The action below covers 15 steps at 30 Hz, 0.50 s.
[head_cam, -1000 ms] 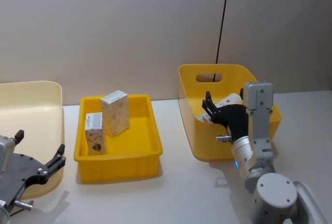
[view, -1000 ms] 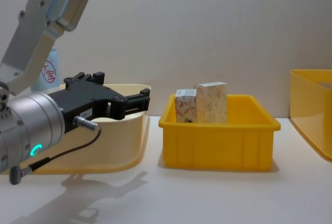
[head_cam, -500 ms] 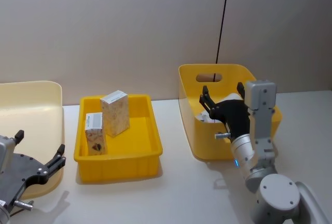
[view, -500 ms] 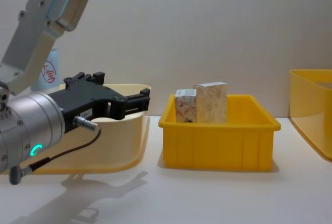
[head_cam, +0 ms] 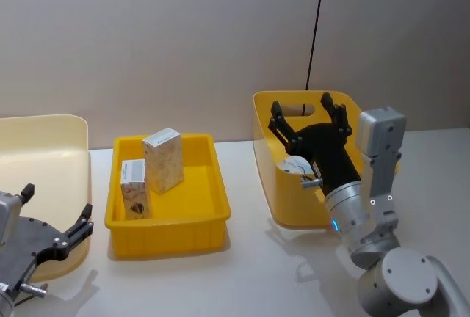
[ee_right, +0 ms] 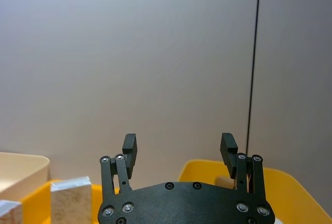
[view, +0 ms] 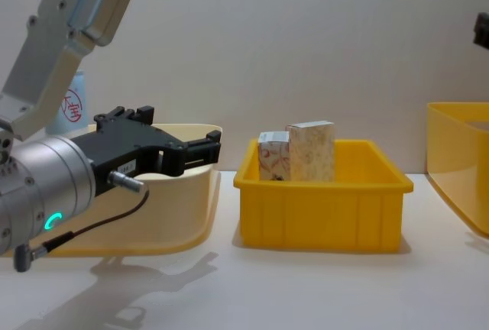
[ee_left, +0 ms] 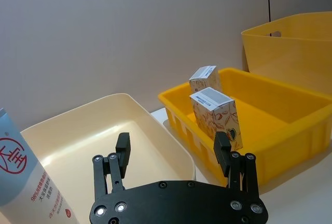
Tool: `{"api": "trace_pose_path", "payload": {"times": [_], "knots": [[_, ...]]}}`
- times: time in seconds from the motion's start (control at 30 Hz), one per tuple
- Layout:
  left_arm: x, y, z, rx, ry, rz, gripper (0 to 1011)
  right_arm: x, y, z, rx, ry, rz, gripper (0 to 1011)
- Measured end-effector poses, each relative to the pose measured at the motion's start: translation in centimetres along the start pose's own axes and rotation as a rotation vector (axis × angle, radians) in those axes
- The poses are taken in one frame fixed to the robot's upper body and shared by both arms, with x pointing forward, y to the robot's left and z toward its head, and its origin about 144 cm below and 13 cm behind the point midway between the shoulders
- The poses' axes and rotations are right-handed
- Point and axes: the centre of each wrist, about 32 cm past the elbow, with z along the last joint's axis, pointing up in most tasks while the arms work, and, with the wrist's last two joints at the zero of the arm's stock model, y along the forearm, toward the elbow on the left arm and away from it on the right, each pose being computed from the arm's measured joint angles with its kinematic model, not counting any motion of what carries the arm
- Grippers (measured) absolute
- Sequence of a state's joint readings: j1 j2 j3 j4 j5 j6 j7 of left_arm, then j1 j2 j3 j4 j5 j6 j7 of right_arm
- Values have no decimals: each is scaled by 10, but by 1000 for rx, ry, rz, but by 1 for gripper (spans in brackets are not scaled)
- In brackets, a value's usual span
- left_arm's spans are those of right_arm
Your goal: Bimanual collaborative sorting of washing and personal care products
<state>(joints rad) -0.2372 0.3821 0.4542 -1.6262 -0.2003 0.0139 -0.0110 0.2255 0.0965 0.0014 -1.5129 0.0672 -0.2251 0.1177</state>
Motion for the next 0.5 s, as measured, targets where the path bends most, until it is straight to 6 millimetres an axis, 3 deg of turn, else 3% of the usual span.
{"api": "trace_pose_path", "payload": {"times": [0.5], "knots": [[0,0,0,0,0,0,1003,-4,-15,2,-53,13,47,1001]]}}
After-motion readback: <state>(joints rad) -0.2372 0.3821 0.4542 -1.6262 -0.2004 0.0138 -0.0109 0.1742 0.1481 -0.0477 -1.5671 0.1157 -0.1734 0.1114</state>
